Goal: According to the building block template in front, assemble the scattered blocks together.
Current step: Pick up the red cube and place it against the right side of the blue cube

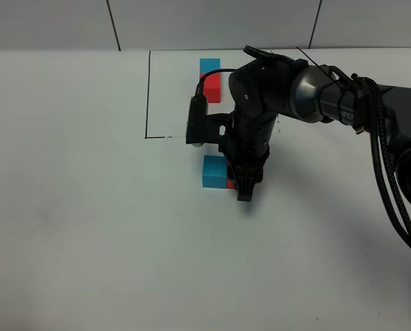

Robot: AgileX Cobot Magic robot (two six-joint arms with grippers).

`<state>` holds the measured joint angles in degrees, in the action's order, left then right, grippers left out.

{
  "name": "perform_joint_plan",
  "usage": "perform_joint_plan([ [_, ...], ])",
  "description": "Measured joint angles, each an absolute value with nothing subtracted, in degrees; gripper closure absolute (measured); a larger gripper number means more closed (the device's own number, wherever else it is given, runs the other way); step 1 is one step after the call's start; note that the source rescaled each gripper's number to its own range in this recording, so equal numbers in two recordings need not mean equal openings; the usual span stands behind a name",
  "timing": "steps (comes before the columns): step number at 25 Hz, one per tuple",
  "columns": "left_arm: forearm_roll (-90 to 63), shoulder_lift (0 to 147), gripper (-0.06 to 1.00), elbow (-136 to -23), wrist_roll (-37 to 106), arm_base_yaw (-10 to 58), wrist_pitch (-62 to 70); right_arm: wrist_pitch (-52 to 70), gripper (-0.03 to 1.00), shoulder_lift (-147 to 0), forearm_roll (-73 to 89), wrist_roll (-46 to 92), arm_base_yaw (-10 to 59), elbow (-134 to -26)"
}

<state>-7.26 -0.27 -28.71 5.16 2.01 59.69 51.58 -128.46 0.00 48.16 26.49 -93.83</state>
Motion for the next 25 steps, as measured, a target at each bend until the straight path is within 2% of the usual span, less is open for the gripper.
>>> perform_joint_plan([
  [25, -7.26, -0.27, 0.08, -28.71, 5.21, 2.01, 59.69, 51.52, 0.95, -128.46, 0.00, 50.57, 26.49, -93.83],
])
